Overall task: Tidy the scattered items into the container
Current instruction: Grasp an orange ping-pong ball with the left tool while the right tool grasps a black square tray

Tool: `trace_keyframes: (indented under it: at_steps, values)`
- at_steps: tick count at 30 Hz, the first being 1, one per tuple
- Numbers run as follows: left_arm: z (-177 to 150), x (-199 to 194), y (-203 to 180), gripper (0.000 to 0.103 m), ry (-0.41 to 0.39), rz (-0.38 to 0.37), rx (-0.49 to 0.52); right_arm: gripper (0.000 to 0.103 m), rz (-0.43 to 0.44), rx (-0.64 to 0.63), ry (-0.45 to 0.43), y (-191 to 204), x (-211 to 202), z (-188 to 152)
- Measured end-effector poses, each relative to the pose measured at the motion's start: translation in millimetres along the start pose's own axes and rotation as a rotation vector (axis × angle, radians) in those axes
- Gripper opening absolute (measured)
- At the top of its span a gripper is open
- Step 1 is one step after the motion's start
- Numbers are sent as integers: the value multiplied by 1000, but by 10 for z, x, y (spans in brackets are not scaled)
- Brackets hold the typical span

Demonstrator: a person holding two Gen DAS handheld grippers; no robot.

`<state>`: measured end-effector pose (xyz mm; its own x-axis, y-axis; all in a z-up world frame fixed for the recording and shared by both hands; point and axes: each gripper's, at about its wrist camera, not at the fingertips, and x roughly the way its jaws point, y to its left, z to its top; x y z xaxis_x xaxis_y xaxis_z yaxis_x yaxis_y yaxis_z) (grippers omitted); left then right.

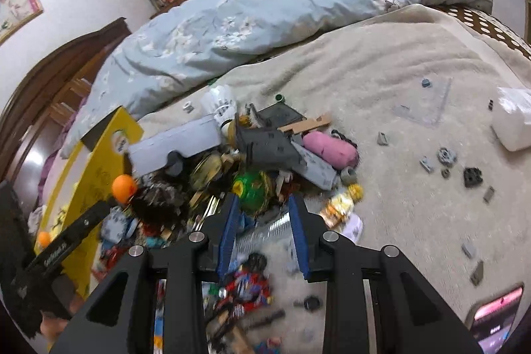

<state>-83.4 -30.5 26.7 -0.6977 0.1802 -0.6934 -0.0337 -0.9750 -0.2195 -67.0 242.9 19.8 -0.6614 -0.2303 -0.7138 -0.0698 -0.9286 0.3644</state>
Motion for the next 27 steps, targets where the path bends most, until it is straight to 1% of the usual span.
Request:
trace_keyframes:
  at_steps: [3,5,10,13,15,17,19,20,22,27]
  values:
    - [71,148,-20,76,9,14,-5,32,28,29,-16,13,108,89]
    - [112,224,-17,76,7,27,-10,34,35,41,-41,22,172,152]
    - [136,411,36,76,21,52,-36,36,1,24,-53,65,360,299]
    - [135,449,40,75,0,76,-37,38,-22,6,-54,54,435,323]
    - [135,458,40,75,-7,79,-33,38,-14,11,-47,14,464,322]
    - [137,448,35,67,-24,84,-24,38,3,20,-54,-27,467,319]
    - [137,436,21,41,-39,104,4,38,4,15,-58,-48,490,328]
    - [132,447,21,39,-31,91,8,38,0,10,-56,-50,509,331]
    - [107,485,31,39,0,59,-4,39,-2,16,-44,-67,554,333]
    - [72,459,7,39,-12,47,29,39,24,29,-59,-107,523,305]
